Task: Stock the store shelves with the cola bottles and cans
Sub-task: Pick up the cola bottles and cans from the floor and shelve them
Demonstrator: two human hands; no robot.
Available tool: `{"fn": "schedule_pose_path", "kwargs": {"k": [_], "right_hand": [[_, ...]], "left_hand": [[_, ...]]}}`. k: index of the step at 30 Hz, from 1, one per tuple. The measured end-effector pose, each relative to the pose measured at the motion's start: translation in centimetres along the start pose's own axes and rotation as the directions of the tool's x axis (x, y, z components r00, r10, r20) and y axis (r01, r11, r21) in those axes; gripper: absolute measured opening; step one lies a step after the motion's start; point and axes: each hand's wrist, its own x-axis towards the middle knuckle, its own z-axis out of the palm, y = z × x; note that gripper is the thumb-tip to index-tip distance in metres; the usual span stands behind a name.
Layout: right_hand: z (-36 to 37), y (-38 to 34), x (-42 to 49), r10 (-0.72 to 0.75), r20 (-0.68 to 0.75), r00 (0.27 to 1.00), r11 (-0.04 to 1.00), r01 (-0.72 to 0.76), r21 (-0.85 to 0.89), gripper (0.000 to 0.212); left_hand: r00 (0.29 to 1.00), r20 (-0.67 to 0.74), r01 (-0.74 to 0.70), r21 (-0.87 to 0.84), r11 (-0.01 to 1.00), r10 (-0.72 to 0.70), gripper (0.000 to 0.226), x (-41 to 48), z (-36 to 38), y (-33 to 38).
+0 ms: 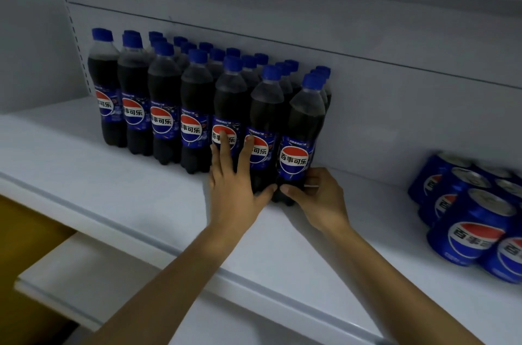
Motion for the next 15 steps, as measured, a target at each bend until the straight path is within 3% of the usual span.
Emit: {"fn": "schedule_pose_path", "kwargs": {"k": [6,9,12,15], "right_hand": [[-0.2,-1.2,-0.2,0.039,0.048,0.998,0.996,-0.035,-0.087,0.061],[-0.4,-1.7,-1.5,0.088,0.063,0.994,0.991,-0.081,-0.103,0.076],[-1.2,-2.2,-4.8,0.102,0.031,0.994,0.995,-0.102,-0.024,0.09],[-2.6,-3.5,-10.6,0.093,-0.01,0.996,0.989,-0.091,0.118,0.086]], "left_hand": [[0.997,0.071,0.043,-0.031,0.999,-0.041,0.09,-0.2,-1.0,0.7],[0.99,0.134,0.061,-0.099,0.993,-0.047,0.085,-0.2,-2.3,0.8],[0.988,0.149,0.078,-0.286,0.955,-0.037,0.089,-0.9,-4.5,1.2],[0.98,0.2,0.097,-0.502,0.86,0.006,0.084,-3.7,-7.4,2.7]]}}
